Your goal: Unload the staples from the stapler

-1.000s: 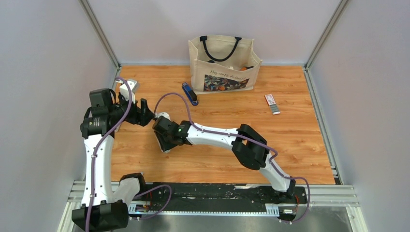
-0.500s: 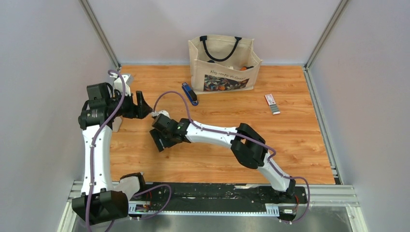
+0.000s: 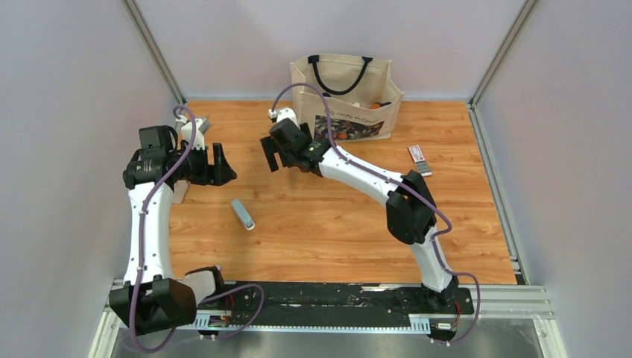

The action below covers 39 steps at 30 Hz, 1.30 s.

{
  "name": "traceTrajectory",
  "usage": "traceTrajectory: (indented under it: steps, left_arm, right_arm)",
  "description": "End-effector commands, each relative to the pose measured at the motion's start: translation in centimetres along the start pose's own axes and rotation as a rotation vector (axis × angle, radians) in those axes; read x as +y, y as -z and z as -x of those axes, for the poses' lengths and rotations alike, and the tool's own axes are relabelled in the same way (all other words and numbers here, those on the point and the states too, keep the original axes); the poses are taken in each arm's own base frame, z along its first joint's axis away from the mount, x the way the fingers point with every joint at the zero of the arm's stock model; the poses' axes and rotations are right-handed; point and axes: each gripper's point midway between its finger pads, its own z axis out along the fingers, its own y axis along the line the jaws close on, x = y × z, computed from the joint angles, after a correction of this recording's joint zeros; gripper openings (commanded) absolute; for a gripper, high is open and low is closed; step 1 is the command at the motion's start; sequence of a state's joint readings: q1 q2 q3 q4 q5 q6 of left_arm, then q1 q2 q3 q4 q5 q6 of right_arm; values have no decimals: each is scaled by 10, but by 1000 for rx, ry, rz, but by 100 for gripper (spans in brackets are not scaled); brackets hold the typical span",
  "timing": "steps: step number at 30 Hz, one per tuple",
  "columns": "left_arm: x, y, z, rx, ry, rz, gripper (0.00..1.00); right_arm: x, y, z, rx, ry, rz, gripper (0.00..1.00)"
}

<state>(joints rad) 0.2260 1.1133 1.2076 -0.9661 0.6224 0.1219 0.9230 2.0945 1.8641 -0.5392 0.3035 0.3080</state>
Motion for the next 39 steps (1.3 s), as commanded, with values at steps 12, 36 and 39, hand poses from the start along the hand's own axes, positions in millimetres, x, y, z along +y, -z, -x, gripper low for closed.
traceTrajectory:
  steps: [12, 36, 39]
  left_arm:
    - [-4, 2, -10, 44, -45, -44, 85]
    - [4, 4, -14, 47, -88, 2, 86]
    - [4, 5, -14, 50, -92, 4, 86]
  right_arm:
    - [-65, -78, 49, -73, 21, -62, 88]
    - [-70, -130, 38, -61, -2, -18, 62]
    - [-76, -132, 34, -47, -4, -29, 62]
